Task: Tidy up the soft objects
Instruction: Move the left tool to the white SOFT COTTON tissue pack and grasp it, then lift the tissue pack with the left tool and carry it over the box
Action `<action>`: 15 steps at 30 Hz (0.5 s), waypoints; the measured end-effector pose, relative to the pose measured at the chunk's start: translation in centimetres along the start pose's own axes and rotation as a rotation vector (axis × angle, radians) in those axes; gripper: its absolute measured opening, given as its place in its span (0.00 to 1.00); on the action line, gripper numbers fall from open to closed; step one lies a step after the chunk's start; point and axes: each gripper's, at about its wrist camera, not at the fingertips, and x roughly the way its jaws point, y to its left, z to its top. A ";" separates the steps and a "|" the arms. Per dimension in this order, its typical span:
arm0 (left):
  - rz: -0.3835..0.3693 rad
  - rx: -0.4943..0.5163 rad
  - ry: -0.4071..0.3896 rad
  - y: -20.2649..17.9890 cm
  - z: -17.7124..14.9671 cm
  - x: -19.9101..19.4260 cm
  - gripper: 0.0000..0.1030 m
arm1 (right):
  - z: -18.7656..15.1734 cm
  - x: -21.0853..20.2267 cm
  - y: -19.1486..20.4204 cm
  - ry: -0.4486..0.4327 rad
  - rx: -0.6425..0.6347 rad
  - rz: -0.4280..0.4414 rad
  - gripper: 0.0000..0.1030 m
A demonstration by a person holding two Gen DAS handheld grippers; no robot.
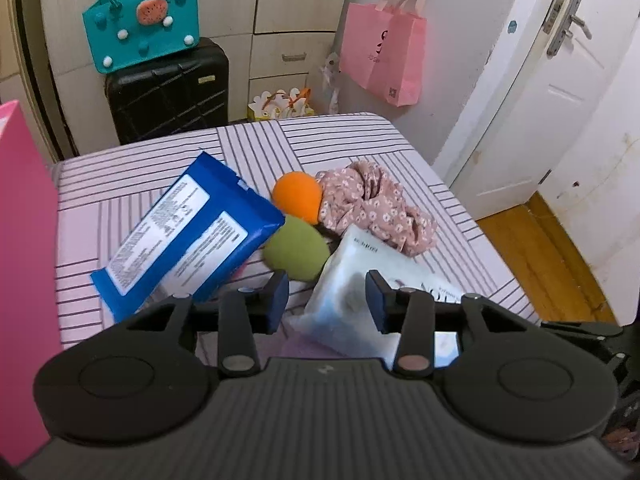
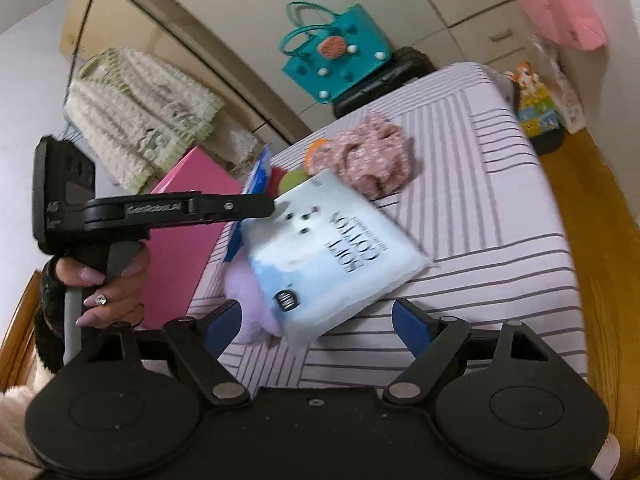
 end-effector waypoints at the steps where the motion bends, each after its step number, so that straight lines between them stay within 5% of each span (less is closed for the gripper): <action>1: 0.001 -0.022 0.004 0.2 0.1 0.3 0.40 | 0.1 0.0 -0.2 -0.005 0.007 -0.012 0.84; 15: -0.046 -0.034 0.034 -0.4 -0.2 1.5 0.28 | 0.5 0.7 -1.4 -0.023 0.088 -0.031 0.46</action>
